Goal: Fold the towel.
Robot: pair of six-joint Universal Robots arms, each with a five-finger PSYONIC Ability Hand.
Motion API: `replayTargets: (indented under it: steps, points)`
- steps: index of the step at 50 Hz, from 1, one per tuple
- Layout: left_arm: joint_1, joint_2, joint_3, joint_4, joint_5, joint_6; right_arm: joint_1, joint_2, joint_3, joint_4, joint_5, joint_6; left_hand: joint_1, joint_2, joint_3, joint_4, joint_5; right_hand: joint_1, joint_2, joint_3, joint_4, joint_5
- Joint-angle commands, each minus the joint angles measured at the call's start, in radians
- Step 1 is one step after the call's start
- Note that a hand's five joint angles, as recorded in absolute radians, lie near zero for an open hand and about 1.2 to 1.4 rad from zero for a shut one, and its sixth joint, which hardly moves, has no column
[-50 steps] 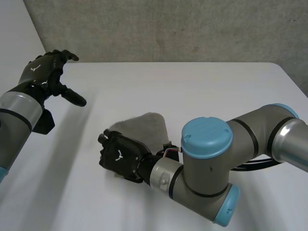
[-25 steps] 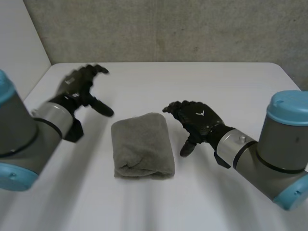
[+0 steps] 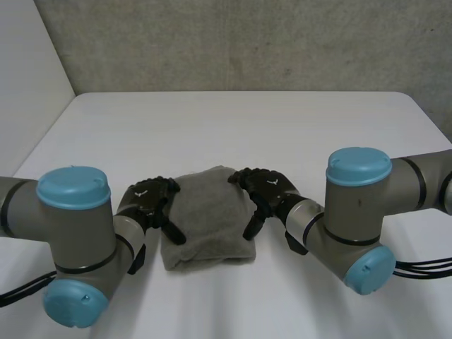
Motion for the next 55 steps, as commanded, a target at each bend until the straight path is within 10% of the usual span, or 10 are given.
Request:
replayTargets:
  steps: [1, 14, 26, 55]
  points:
    - [-0.008, -0.031, 0.011, 0.002, -0.008, 0.005, 0.019, 0.024, -0.005, 0.000, 0.046, -0.069, -0.038, -0.033, -0.048, -0.054, -0.013, -0.056, -0.071, -0.046, -0.076, -0.061]
    - [-0.004, 0.101, 0.024, -0.004, -0.002, 0.003, 0.016, -0.141, 0.035, -0.027, 0.088, -0.095, -0.059, -0.053, -0.048, -0.054, -0.033, -0.056, -0.071, -0.046, -0.076, -0.061]
    - [0.007, 0.334, 0.226, -0.172, -0.002, 0.002, -0.150, -0.469, 0.056, -0.016, 0.345, -0.177, -0.065, -0.059, -0.048, -0.054, -0.039, -0.056, -0.071, -0.046, -0.076, -0.061]
    - [0.012, 0.387, 0.327, -0.276, -0.027, 0.000, -0.193, -0.545, 0.013, 0.124, 0.323, -0.105, -0.065, -0.059, -0.048, -0.054, -0.039, -0.056, -0.071, -0.046, -0.076, -0.061]
